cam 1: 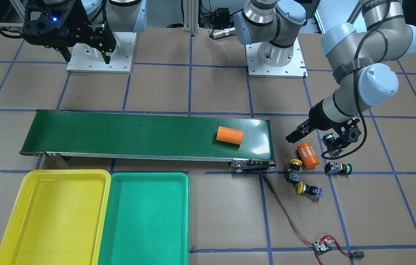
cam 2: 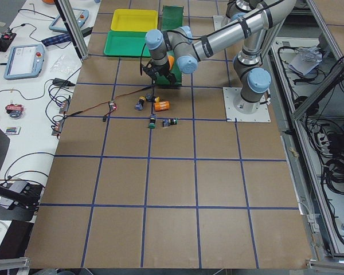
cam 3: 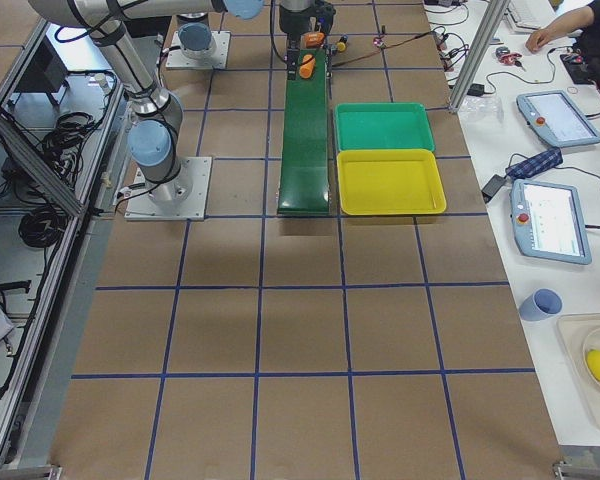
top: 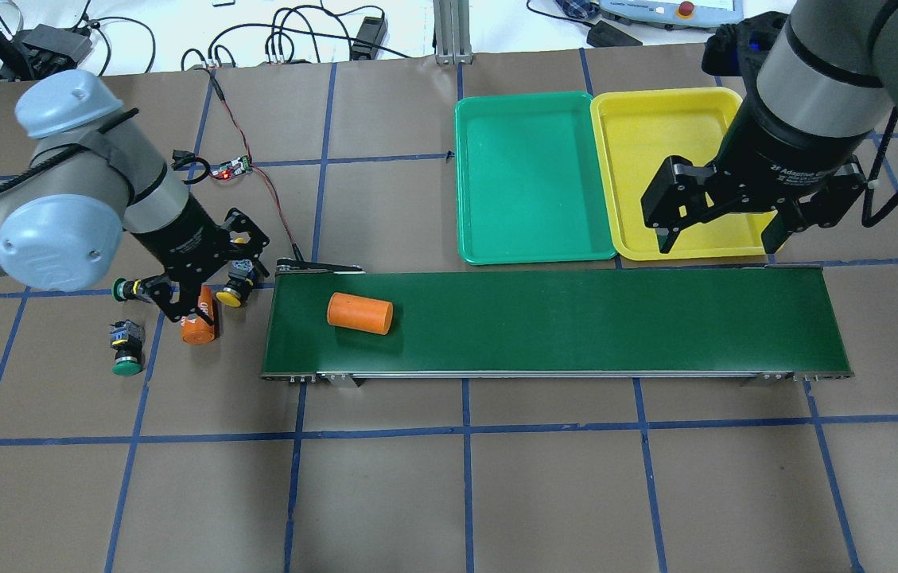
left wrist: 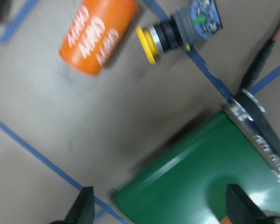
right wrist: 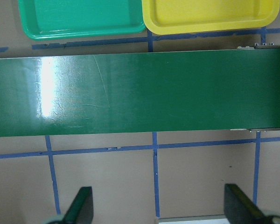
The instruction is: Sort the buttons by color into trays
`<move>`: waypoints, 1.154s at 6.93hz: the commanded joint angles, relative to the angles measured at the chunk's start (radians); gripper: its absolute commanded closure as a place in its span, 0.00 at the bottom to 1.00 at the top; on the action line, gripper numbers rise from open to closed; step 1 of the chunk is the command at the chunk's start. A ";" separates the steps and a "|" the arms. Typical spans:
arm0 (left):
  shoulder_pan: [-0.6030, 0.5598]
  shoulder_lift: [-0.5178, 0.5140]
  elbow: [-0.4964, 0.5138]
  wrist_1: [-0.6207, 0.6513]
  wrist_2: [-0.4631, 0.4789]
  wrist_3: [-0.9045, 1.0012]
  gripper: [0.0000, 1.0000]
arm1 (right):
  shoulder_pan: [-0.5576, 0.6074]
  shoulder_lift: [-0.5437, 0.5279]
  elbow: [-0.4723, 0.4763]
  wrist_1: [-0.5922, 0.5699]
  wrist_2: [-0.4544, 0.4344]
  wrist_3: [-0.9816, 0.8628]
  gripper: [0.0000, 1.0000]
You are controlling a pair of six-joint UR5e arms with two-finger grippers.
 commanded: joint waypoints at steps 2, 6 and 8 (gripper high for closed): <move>0.065 -0.114 -0.016 0.142 0.121 0.408 0.00 | 0.000 -0.001 0.001 0.003 -0.001 0.001 0.00; 0.042 -0.168 -0.033 0.295 0.148 0.501 0.00 | 0.000 -0.001 0.001 -0.001 0.004 0.001 0.00; 0.032 -0.174 -0.044 0.296 0.126 0.486 0.00 | 0.000 0.001 0.001 0.006 0.001 0.001 0.00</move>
